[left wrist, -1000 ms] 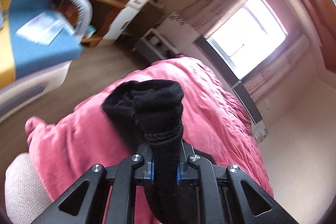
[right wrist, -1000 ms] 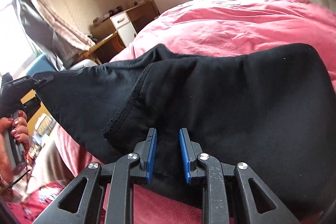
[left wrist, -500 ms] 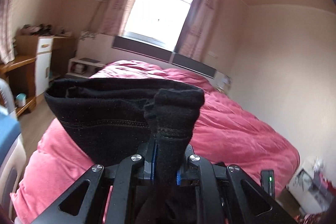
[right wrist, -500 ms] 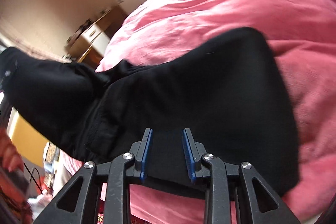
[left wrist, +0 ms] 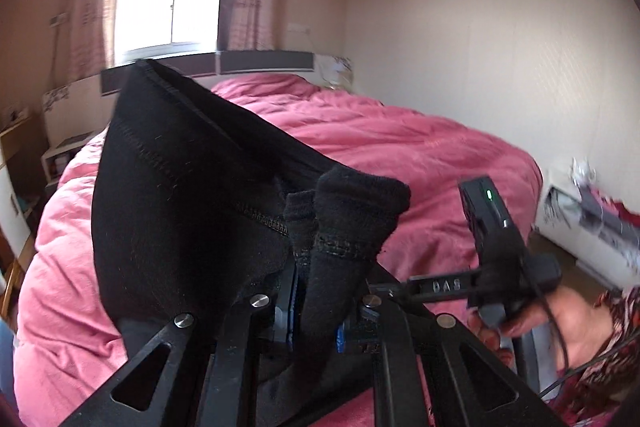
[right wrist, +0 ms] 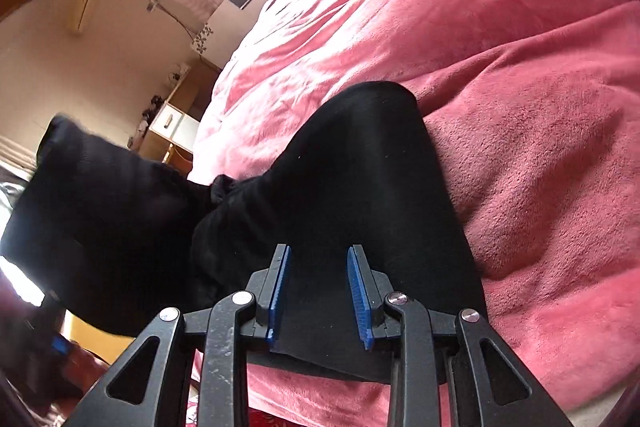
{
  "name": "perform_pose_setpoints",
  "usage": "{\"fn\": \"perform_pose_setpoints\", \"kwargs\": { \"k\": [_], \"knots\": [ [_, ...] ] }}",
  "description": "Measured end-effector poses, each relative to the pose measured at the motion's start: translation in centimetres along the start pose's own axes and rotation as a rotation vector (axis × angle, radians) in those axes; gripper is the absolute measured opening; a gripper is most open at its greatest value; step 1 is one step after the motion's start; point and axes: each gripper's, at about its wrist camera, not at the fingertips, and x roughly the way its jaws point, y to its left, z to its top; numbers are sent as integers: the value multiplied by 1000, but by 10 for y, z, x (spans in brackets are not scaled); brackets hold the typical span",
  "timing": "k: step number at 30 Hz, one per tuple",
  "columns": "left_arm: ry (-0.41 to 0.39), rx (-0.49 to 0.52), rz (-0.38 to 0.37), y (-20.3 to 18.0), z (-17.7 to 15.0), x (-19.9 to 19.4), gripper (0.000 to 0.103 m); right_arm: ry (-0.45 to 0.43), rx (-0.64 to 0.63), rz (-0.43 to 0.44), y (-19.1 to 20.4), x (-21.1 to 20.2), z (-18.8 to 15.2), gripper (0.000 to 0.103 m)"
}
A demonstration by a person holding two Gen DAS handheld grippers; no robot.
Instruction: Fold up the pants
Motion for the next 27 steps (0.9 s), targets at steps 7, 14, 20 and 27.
{"fn": "perform_pose_setpoints", "kwargs": {
  "k": [7, 14, 20, 27],
  "knots": [
    [100, -5, -49, -19, -15, 58, 13, -18, 141, 60, -23, -4, 7, 30],
    [184, 101, -49, -42, -50, 84, 14, -56, 215, 73, -42, -20, 8, 30],
    [237, 215, -53, -63, -72, 88, 35, -111, 364, 212, -61, -30, 5, 77],
    [100, 56, -164, -35, -63, 19, 36, -75, 293, 203, -53, -31, 8, 81]
  ]
}}
